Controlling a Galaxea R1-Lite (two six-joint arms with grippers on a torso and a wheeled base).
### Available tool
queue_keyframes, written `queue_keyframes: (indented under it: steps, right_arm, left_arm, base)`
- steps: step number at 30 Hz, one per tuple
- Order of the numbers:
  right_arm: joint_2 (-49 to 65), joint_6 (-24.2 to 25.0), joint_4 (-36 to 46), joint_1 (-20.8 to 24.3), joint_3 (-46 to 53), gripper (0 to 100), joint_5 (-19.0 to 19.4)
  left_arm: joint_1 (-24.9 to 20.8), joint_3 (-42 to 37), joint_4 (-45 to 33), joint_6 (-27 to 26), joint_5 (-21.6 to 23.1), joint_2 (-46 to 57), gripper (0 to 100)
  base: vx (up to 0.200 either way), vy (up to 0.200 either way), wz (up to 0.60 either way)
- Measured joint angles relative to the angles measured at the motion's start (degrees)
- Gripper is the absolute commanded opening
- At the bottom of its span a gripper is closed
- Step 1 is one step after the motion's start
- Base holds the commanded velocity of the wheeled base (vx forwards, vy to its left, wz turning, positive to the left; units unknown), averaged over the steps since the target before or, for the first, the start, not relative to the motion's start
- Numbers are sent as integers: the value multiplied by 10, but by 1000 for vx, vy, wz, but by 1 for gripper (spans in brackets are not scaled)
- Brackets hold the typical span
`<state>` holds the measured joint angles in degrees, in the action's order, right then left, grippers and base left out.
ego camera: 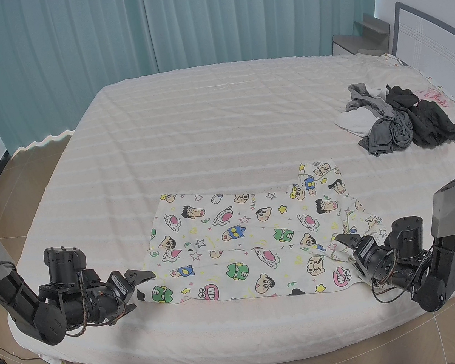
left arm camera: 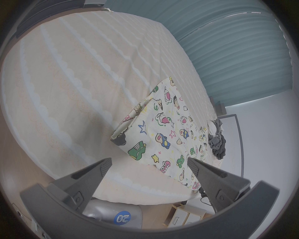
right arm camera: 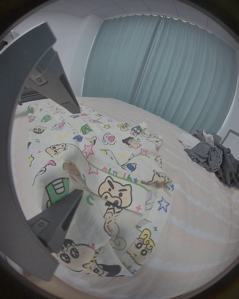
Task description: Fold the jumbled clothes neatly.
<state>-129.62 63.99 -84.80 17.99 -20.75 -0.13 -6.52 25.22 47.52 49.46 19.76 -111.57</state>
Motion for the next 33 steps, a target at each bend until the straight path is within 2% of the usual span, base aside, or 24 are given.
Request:
queue_keyframes:
  steps: [3, 4, 14, 23, 27, 33]
  right_arm:
    - [-6, 10, 1, 0, -7, 100, 3]
    - [-8, 16, 1, 0, -10, 0, 6]
    - [-23, 28, 1, -10, -36, 0, 14]
    - [-14, 21, -4, -13, -32, 0, -6]
    - [5, -11, -3, -4, -28, 0, -23]
    - [44, -95, 20, 28, -21, 0, -48]
  left_arm:
    - [-1, 0, 0, 0, 0, -1, 100]
    - [-1, 0, 0, 0, 0, -1, 100]
    - [-3, 0, 0, 0, 0, -2, 100]
    - [-3, 0, 0, 1, 0, -5, 100]
    - [-2, 0, 0, 0, 0, -6, 100]
    - [-2, 0, 1, 1, 0, -7, 100]
  base:
    - [0, 0, 0]
    - [0, 0, 0]
    - [0, 0, 0]
    - [0, 0, 0]
    - [0, 0, 0]
    - [0, 0, 0]
